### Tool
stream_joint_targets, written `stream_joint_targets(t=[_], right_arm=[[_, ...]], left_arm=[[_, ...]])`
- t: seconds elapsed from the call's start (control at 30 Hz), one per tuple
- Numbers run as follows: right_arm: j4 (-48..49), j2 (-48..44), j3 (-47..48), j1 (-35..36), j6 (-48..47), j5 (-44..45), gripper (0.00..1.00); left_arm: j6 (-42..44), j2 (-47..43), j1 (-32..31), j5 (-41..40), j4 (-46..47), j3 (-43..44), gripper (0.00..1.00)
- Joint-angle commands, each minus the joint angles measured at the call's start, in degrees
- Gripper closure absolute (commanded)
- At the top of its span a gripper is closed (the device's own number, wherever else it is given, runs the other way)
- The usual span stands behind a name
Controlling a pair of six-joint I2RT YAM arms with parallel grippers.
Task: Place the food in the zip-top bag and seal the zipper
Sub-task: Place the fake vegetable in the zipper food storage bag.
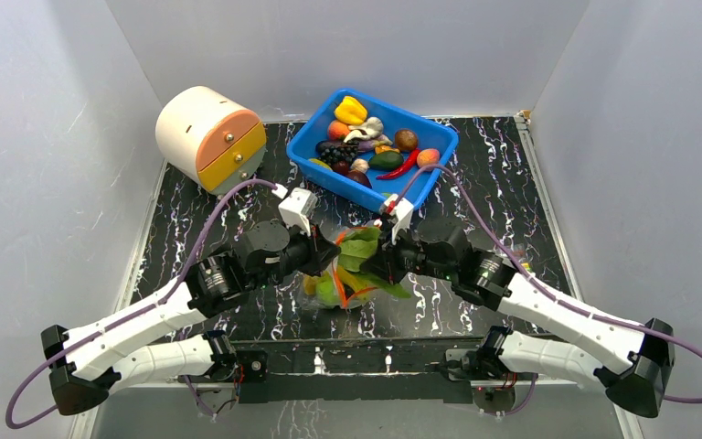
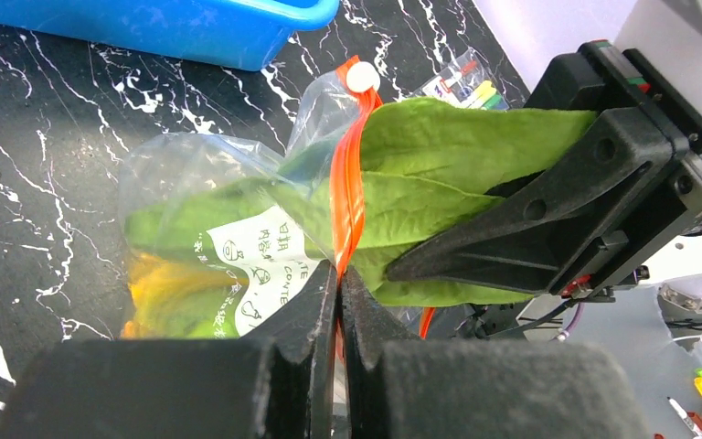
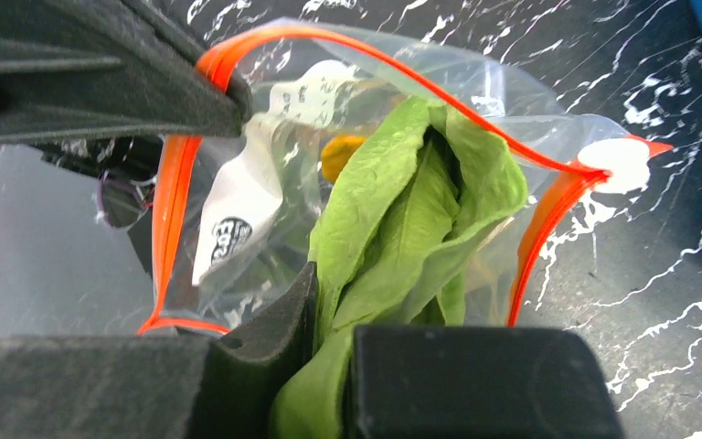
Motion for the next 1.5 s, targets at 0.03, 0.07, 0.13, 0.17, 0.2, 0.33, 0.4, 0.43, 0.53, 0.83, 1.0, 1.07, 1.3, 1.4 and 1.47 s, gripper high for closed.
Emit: stream_joint_targets(t=[0.03,0.07,0.13,0.17,0.2,0.33,0.4,0.43,0.53,0.83,1.0,1.07,1.3,1.4,1.47], right_arm=[[10.4,-2.5,-1.7,1.8,3.0,8.4,1.0],[12.1,-2.3,-2.3,2.1,4.0,9.5,1.0],[14.1,-1.4,-3.4,3.0,6.6,12.4,1.0],[14.6,-0.8,-3.7,3.8,8.1,14.4,1.0],[14.8,-0.2,-4.0,4.4,9.9,17.0,1.0],[15.0,2.3,-5.3,5.9,17.1,23.6,1.0],[16.0,3.2,-6.0,6.2,20.2,24.6,1.0],[17.0,3.6,-6.4,6.5,21.4,24.8,1.0],[20.4,4.6,-7.3,7.9,23.7,25.8,1.0],[21.1,9.7,-8.5,14.6,28.6,35.5,1.0],[19.0,9.2,-9.6,15.6,32.8,37.8,0.91],[17.2,9.1,-8.9,15.6,33.2,37.1,0.82],[7.0,5.9,-1.5,15.6,27.1,33.0,0.5],[-0.7,4.2,3.9,15.6,23.4,31.3,0.42],[-4.9,3.4,6.8,15.6,21.7,30.7,0.38]], left_arm=[[-2.7,-2.0,0.1,1.5,1.2,1.4,1.0],[-3.1,-2.1,0.1,1.8,2.1,1.0,1.0],[-3.8,-1.9,0.1,3.0,3.9,0.0,1.0],[-4.2,-1.7,0.1,3.5,4.6,-0.5,1.0],[-4.4,-1.4,0.1,4.0,5.3,-0.9,1.0],[-5.5,-0.2,0.1,5.9,7.0,-2.3,1.0],[-5.9,-0.1,0.1,6.3,8.0,-3.0,1.0],[-6.0,-0.2,0.1,6.6,8.4,-3.4,1.0],[-6.3,-0.5,0.1,6.5,8.7,-4.2,1.0],[-9.6,-1.2,0.1,7.8,12.7,-6.0,1.0],[-10.3,-1.4,0.1,7.6,13.0,-6.5,1.0],[-10.4,-2.2,0.1,7.2,12.8,-6.7,1.0],[-9.9,-4.1,0.1,4.0,9.4,-6.4,1.0],[-9.6,-4.3,0.1,3.4,9.3,-6.2,1.0],[-9.4,-4.3,0.1,3.2,9.4,-6.1,1.0]])
